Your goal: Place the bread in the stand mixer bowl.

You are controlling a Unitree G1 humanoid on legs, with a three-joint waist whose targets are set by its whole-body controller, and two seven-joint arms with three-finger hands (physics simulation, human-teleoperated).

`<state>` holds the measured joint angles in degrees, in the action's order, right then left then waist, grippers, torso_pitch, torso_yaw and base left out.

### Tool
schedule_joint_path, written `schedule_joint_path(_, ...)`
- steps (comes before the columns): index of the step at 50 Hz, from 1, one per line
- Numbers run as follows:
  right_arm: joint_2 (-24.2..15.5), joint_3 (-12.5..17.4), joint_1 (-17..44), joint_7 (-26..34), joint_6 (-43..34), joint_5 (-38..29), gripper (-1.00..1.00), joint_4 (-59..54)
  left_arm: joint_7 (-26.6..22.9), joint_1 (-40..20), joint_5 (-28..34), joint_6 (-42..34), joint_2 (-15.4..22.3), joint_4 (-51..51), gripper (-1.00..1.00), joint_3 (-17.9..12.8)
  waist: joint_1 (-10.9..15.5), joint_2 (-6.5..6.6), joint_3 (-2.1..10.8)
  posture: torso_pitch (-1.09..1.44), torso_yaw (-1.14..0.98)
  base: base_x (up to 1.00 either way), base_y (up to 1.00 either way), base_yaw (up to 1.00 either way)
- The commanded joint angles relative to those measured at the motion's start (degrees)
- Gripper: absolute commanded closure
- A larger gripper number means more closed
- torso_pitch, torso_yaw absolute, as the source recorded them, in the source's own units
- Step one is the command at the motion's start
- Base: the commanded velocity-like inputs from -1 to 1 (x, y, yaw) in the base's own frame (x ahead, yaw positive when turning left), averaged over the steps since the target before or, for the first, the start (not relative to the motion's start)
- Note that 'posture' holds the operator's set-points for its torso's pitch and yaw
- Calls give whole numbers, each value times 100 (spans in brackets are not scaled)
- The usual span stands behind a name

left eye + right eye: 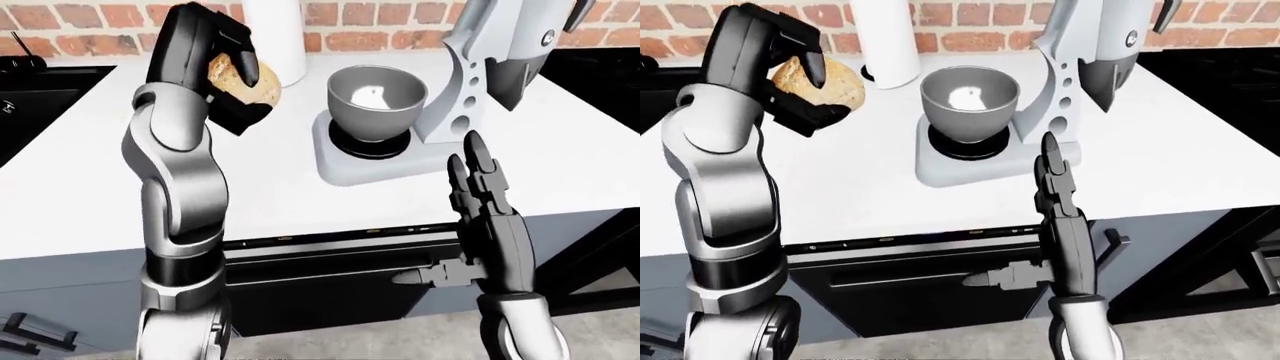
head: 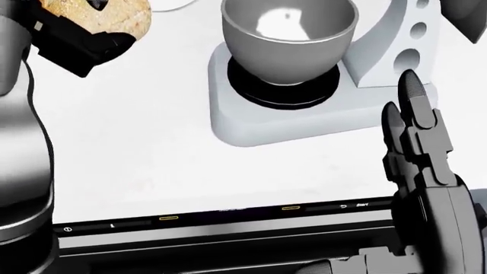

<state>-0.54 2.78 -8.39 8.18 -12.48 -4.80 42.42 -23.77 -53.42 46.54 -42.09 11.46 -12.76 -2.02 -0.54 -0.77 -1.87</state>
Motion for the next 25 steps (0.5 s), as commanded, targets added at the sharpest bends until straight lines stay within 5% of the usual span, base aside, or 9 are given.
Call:
schedule_joint_path(1, -10, 20, 68, -13, 149, 14, -100, 256, 57, -261, 65, 121, 19, -131, 100, 18, -3, 2, 120, 0, 0, 0, 0, 0)
schedule_joint_path(25, 5, 91, 12, 38, 198, 65, -100, 263, 303, -1540, 35, 440, -441, 1183, 100, 262, 3, -47, 106, 0, 0, 0, 0, 0)
